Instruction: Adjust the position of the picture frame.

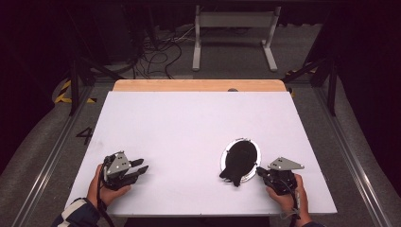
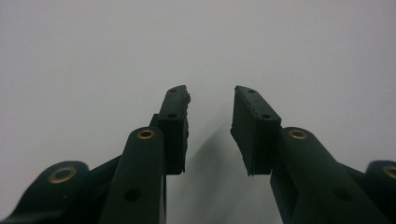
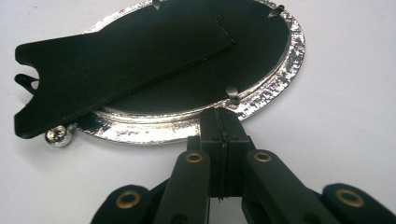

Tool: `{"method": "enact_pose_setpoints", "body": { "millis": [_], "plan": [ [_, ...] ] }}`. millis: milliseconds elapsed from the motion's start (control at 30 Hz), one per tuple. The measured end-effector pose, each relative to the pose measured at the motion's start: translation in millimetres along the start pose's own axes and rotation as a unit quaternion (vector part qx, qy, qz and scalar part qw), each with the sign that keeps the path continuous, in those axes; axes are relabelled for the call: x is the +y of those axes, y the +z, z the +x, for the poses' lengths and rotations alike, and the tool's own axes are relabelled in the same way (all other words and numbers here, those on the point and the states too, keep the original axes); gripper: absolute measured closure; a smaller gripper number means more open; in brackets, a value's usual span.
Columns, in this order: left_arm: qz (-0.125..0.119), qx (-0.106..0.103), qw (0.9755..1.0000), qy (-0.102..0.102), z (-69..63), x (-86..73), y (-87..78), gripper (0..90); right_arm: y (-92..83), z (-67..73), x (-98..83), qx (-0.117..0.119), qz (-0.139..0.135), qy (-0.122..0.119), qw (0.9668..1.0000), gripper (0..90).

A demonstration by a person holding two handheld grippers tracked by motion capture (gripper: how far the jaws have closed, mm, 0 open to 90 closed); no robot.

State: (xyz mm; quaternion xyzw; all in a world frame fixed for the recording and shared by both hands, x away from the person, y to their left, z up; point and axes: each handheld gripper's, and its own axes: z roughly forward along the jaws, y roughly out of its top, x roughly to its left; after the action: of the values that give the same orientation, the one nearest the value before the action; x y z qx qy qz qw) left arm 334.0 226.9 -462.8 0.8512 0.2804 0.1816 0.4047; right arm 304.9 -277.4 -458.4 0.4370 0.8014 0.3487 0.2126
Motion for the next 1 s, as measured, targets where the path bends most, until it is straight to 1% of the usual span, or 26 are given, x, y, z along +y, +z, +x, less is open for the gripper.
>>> {"method": "enact_pose_setpoints", "body": {
  "millis": [67, 200, 333, 400, 433, 500, 567, 600, 667, 700, 733, 767, 800, 833, 867, 933, 1000],
  "plan": [
    [-0.001, 0.0, 1.0, 0.0, -0.4, 0.0, 0.2, 66.0, 1.4, 1.7, 1.8, -0.001, 0.002, -0.007, 1.0, 90.0],
    [0.001, 0.0, 1.0, 0.0, -0.4, 0.9, 0.9, 65.9, 5.2, 4.0, 5.0, 0.001, 0.001, -0.008, 1.0, 90.0],
    [0.001, -0.006, 1.0, 0.002, -1.9, 3.9, 4.9, 66.1, 9.4, 8.4, 8.6, -0.002, 0.001, -0.01, 0.9999, 90.0],
    [0.002, -0.009, 1.0, 0.003, -4.4, 6.4, 8.6, 65.2, 10.8, 10.8, 10.0, -0.004, 0.002, -0.012, 0.9999, 90.0],
    [0.002, -0.014, 0.9999, 0.004, -6.5, 8.1, 12.0, 64.4, 11.0, 11.7, 10.4, -0.003, 0.002, -0.013, 0.9999, 90.0],
    [0.005, -0.02, 0.9997, 0.011, -10.9, 11.3, 16.8, 63.8, 11.2, 15.1, 10.9, 0.005, 0.003, -0.016, 0.9999, 90.0],
    [0.008, -0.029, 0.9992, 0.027, -18.6, 17.0, 22.8, 64.2, 11.4, 20.6, 11.4, 0.01, 0.004, -0.023, 0.9997, 90.0],
    [0.008, -0.03, 0.999, 0.031, -21.1, 19.0, 24.8, 64.6, 11.8, 24.4, 12.2, 0.014, 0.005, -0.031, 0.9994, 90.0],
    [0.008, -0.033, 0.9985, 0.043, -26.8, 24.6, 30.4, 64.9, 13.7, 29.1, 13.5, 0.022, 0.004, -0.031, 0.9993, 90.0],
    [0.008, -0.033, 0.9985, 0.043, -26.8, 24.6, 30.4, 65.1, 13.7, 29.1, 13.5, 0.022, 0.004, -0.031, 0.9993, 90.0],
    [0.006, -0.039, 0.9981, 0.047, -30.6, 31.7, 38.2, 65.2, 16.6, 33.6, 16.6, 0.011, 0.005, -0.048, 0.9988, 90.0],
    [0.007, -0.04, 0.9979, 0.05, -31.7, 35.0, 42.0, 65.1, 18.2, 34.5, 17.9, 0.008, 0.005, -0.051, 0.9987, 90.0],
    [0.007, -0.04, 0.9979, 0.05, -31.7, 35.0, 42.0, 65.0, 19.7, 34.2, 19.0, 0.007, 0.004, -0.047, 0.9989, 90.0],
    [0.006, -0.042, 0.9978, 0.051, -32.8, 39.5, 46.8, 65.0, 19.7, 34.2, 19.0, 0.007, 0.004, -0.047, 0.9989, 90.0],
    [0.004, -0.047, 0.9975, 0.053, -33.8, 43.2, 50.7, 65.0, 21.5, 32.8, 20.4, 0.009, 0.004, -0.041, 0.9991, 90.0],
    [0.002, -0.051, 0.9972, 0.055, -34.4, 51.1, 58.9, 64.9, 23.7, 30.2, 22.2, 0.009, 0.003, -0.033, 0.9994, 90.0],
    [0.001, -0.058, 0.997, 0.051, -34.1, 57.6, 66.4, 64.9, 26.7, 28.7, 25.1, 0.003, 0.004, -0.034, 0.9994, 90.0]
  ]
}}
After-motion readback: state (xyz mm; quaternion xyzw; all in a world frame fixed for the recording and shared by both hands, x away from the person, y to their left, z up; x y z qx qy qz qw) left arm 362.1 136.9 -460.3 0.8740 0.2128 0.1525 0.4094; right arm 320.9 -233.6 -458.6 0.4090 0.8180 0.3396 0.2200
